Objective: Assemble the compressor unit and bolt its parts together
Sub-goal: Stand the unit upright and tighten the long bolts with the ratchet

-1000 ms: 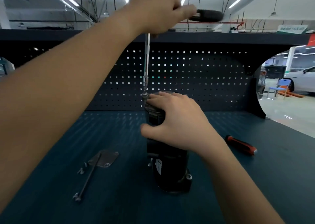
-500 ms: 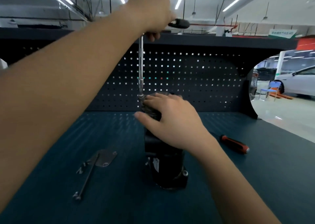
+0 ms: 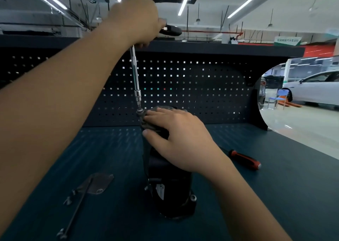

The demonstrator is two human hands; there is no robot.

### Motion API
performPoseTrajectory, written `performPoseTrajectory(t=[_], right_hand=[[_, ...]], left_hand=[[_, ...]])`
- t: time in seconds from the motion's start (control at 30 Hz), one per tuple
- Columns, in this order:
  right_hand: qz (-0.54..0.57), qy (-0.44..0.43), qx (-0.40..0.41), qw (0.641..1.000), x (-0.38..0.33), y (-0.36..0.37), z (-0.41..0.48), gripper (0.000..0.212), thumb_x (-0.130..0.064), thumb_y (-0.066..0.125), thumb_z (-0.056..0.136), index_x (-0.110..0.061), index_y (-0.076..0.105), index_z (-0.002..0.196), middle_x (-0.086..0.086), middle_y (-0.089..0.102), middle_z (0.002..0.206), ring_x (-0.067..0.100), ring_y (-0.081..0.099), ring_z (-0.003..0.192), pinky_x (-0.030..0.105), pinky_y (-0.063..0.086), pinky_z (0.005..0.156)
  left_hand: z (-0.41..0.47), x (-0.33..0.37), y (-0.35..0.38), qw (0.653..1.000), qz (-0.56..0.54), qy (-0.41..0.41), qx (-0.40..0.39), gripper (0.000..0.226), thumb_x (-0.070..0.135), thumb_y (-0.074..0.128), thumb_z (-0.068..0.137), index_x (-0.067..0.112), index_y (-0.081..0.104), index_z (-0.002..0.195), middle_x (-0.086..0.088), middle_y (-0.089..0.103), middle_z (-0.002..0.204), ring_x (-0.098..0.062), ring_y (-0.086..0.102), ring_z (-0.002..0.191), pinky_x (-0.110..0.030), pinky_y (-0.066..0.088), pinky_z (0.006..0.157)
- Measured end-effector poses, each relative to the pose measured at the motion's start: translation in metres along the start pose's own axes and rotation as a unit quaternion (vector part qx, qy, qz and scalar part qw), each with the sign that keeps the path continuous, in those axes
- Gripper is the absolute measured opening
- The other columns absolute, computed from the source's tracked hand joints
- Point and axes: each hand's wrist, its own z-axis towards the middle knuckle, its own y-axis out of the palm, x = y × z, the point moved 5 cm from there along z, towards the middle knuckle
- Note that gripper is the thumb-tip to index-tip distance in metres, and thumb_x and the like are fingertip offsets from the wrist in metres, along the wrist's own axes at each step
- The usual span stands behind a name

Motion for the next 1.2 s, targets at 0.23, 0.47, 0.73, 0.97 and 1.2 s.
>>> performPoseTrajectory(t=[0.23,0.47,0.73,0.97,1.2], right_hand=[[-0.005,0.013,-0.008,1.0,0.0,0.004,0.003,0.034,-0.037,0.051,0.09,-0.015,0.065,0.112,-0.003,0.062,0.12,0.017,0.049,0.117,0.022,0.028,0.092],[-0.022,0.026,-0.02,0.999,-0.003,0.006,0.007,0.04,-0.045,0.05,0.086,-0.019,0.064,0.113,-0.003,0.061,0.122,0.016,0.047,0.12,0.033,0.039,0.097],[-0.014,0.037,-0.023,0.999,-0.008,0.004,0.005,0.061,-0.06,0.049,0.069,-0.024,0.064,0.116,-0.012,0.056,0.13,0.013,0.047,0.122,0.029,0.037,0.098],[-0.003,0.045,-0.009,0.999,-0.003,0.004,0.002,0.052,-0.052,0.049,0.067,-0.022,0.068,0.106,-0.01,0.062,0.12,0.01,0.05,0.114,0.022,0.034,0.088],[0.026,0.052,0.003,0.998,-0.001,0.001,0.001,0.05,-0.039,0.045,0.066,-0.022,0.069,0.107,-0.01,0.063,0.12,0.012,0.053,0.115,0.035,0.045,0.092]], left_hand=[[-0.013,0.023,-0.008,0.988,0.043,0.114,0.098,0.05,0.037,0.03,0.1,0.016,0.031,0.055,-0.007,0.033,0.05,-0.02,0.031,0.045,-0.028,0.021,0.045],[-0.021,0.025,-0.007,0.989,-0.032,0.14,0.016,0.05,0.053,0.034,0.094,0.017,0.047,0.062,-0.002,0.049,0.052,-0.016,0.045,0.044,-0.024,0.026,0.046],[-0.039,0.014,-0.016,0.968,-0.177,0.176,0.021,0.042,0.052,0.03,0.096,0.029,0.039,0.062,0.004,0.044,0.052,0.002,0.046,0.04,-0.002,0.034,0.042],[-0.018,-0.014,-0.008,0.993,-0.108,0.039,0.01,0.038,0.032,0.029,0.101,0.013,0.054,0.08,-0.008,0.057,0.064,-0.009,0.047,0.04,-0.01,0.04,0.044],[-0.013,-0.01,-0.002,0.999,0.002,0.0,0.036,0.02,0.001,0.039,0.095,-0.006,0.056,0.102,-0.006,0.039,0.056,-0.018,0.036,0.048,-0.03,0.032,0.048]])
